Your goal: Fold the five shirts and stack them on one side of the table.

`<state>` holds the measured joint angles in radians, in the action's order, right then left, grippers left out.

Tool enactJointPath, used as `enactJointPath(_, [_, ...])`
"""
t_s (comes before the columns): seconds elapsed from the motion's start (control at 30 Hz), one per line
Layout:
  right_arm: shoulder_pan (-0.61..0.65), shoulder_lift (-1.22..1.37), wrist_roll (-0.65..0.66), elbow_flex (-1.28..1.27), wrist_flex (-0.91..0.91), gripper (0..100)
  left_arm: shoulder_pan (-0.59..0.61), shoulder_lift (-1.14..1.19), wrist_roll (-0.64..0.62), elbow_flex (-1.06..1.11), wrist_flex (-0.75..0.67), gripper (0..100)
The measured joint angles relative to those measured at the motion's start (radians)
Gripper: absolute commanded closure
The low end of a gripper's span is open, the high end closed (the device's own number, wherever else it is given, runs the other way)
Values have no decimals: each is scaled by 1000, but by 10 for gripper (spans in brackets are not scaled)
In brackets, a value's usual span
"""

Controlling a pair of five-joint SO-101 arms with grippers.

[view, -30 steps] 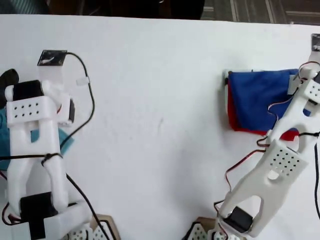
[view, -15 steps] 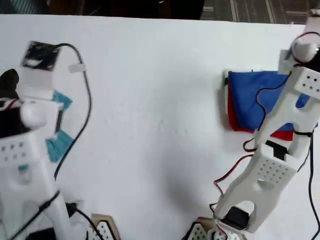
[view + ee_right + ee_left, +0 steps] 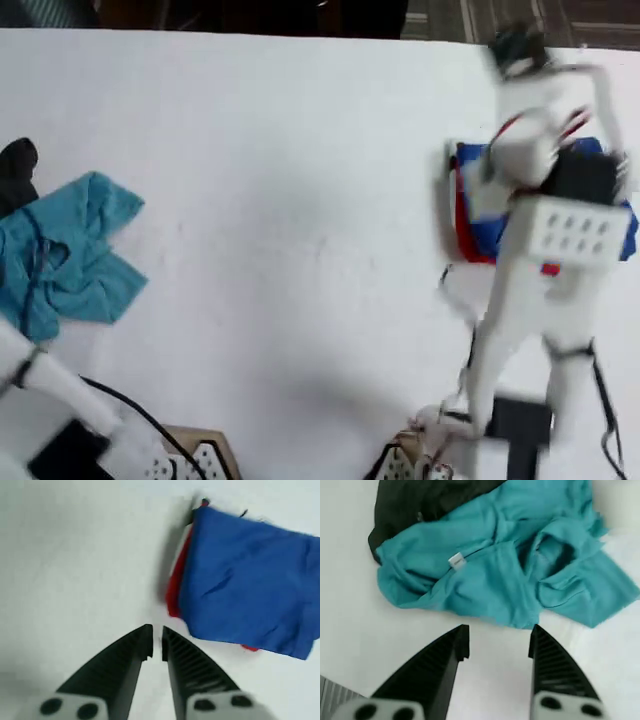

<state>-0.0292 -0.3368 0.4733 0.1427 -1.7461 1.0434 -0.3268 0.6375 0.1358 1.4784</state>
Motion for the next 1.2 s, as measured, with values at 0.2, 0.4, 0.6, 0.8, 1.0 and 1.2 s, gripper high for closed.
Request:
enactJointPath(0.2, [164, -365, 9, -433, 18, 778, 41, 258, 29, -69, -23, 782])
enactJointPath(0.4, [183, -571, 9, -641, 46, 783, 43, 479, 29, -181, -29, 782])
enactJointPath(0.6, [190, -646, 9, -701, 46, 783, 43, 730, 31, -310, -83, 782])
enactJointPath(0.8, [190, -654, 9, -701, 46, 783, 37, 982, 40, -522, -144, 795])
enactJointPath(1.0, [190, -654, 9, -701, 46, 783, -12, 1119, 37, -764, 14, 966])
enactJointPath(1.2, [192, -654, 9, -701, 61, 783, -106, 1129, 2, -994, 250, 973])
